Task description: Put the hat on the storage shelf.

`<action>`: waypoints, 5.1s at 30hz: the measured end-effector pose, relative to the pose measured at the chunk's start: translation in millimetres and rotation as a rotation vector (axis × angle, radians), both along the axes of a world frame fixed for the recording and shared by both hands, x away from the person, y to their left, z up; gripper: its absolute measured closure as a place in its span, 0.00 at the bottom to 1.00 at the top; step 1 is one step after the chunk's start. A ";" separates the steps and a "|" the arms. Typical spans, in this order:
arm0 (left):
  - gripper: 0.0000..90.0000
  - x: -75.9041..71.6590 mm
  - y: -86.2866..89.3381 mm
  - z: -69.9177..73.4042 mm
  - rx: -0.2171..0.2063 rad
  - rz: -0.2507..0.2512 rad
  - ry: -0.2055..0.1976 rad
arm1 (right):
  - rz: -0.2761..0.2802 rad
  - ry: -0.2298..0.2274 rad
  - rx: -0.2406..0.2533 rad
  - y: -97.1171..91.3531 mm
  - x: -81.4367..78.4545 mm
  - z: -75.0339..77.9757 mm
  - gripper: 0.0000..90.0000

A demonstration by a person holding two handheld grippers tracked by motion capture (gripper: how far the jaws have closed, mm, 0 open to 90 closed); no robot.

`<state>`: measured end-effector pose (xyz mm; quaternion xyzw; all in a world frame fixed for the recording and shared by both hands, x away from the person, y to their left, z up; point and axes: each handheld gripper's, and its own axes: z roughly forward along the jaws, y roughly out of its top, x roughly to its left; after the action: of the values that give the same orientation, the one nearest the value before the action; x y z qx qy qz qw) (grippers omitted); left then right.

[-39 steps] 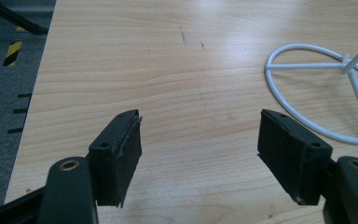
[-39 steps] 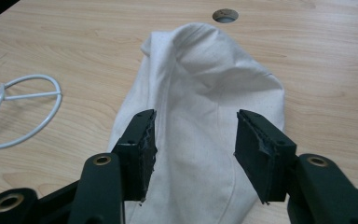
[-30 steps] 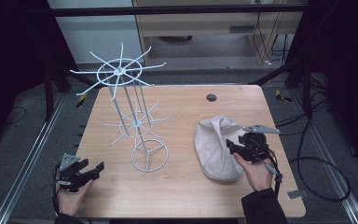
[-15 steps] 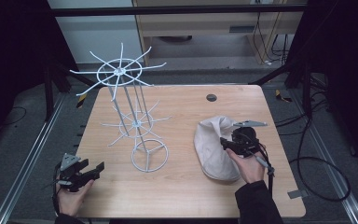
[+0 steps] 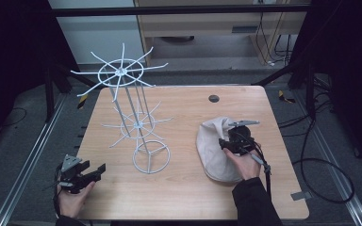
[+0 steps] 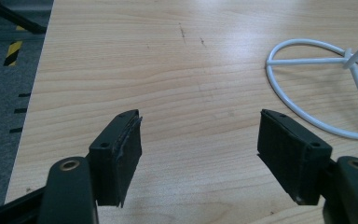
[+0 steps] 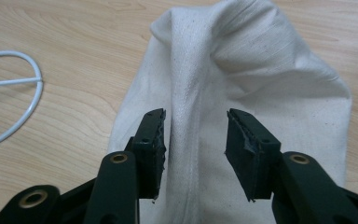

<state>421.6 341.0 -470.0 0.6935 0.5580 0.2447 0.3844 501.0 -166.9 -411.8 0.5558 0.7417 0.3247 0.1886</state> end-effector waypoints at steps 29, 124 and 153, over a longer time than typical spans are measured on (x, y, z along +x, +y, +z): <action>0.35 1.1 0.0 -1.2 0.000 -0.009 0.018 | -0.036 0.058 -0.084 16.5 11.9 -21.1 0.97; 0.37 2.5 -2.2 -1.5 0.001 -0.018 0.017 | 0.196 -0.541 0.220 -12.1 -79.0 103.1 0.98; 0.37 2.7 -2.4 -2.2 -0.002 -0.015 0.022 | 0.220 -0.704 0.270 -10.3 -90.5 145.5 0.98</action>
<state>424.4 338.6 -472.1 0.7001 0.5571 0.2336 0.3807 410.5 -177.2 -266.3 0.3475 0.6374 0.6084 0.3207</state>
